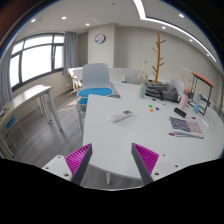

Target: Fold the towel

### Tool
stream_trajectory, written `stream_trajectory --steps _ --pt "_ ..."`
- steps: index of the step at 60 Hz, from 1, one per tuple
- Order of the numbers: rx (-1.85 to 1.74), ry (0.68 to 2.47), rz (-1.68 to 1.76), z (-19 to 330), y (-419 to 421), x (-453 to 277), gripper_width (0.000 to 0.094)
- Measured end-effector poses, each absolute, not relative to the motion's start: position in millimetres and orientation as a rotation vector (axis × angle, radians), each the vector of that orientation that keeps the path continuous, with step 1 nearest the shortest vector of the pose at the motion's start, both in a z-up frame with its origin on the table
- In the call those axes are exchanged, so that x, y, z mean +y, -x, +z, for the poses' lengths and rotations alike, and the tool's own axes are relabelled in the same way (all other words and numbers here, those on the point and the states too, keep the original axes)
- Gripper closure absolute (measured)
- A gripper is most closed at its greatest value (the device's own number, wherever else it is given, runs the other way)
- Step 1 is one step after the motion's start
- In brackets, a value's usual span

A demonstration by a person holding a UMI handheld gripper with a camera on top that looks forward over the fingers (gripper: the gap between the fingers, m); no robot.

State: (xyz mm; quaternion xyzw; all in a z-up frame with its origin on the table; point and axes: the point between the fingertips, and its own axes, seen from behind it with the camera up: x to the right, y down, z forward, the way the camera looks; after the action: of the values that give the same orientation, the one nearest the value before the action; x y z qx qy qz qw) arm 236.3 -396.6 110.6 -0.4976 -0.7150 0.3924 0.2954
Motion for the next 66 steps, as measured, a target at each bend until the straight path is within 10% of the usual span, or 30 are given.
stream_trajectory --steps 66 --pt "-1.549 1.531 0.803 66.1 -108.1 -111.6 0.0085"
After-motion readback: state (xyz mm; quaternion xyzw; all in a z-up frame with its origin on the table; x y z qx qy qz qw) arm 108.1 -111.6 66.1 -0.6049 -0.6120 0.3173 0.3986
